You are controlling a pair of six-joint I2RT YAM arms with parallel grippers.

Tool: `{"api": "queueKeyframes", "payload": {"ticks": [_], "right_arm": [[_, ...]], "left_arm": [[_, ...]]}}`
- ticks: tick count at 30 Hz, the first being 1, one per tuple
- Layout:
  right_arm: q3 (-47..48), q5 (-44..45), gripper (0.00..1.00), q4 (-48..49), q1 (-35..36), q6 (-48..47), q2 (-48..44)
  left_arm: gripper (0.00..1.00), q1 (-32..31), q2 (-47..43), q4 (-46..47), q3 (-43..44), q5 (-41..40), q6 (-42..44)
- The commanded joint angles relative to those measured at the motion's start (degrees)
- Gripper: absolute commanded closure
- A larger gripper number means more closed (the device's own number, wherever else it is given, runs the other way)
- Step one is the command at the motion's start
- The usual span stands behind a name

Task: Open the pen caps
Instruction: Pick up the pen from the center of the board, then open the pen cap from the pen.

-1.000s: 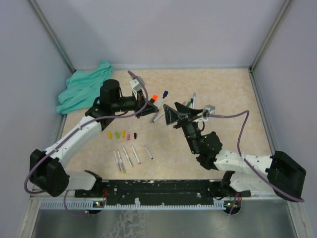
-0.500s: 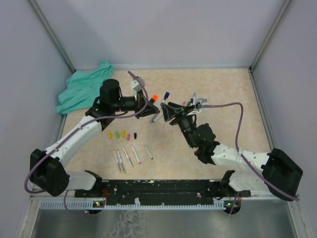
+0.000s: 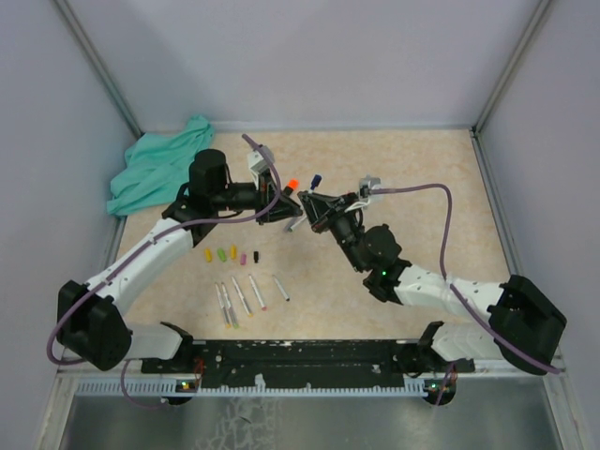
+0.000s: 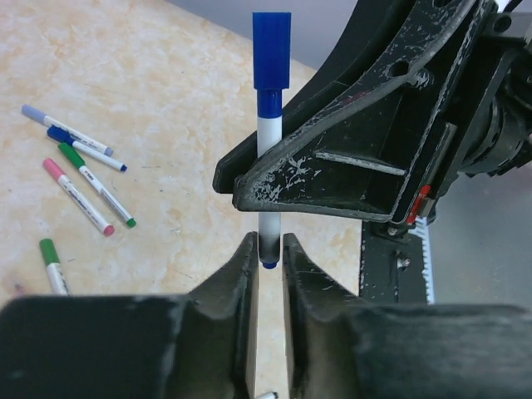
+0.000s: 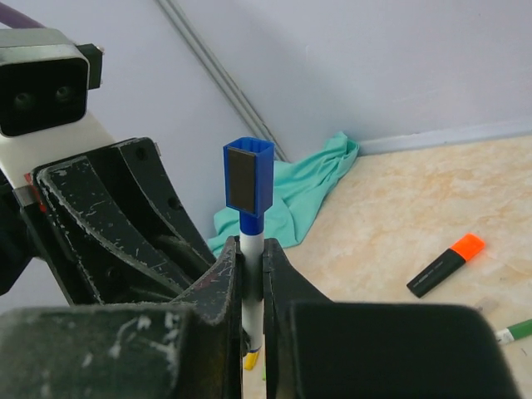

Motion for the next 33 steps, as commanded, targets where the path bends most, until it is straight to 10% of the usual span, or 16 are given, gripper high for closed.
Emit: {"api": "queueKeyframes", "payload": {"ticks": [1,13,33], "right_arm": [[1.3,-1.6,1.00,1.2,-0.6,-0.5,-0.7],[-7.1,-8.7,1.00,4.9,-0.6,-3.8,-2.0],[-5.0,-16.2,1.00,9.5,-0.6,-3.2,5.3]], "left_arm": [[0.73,0.1,-0.9,1.7,-0.2,0.9,0.6],[0.32,2.3,-5.1,5.3,-2.4,0.6,-1.7],[0.48,2.2,1.3,9.5,-2.2,4.2,-8.6]]}}
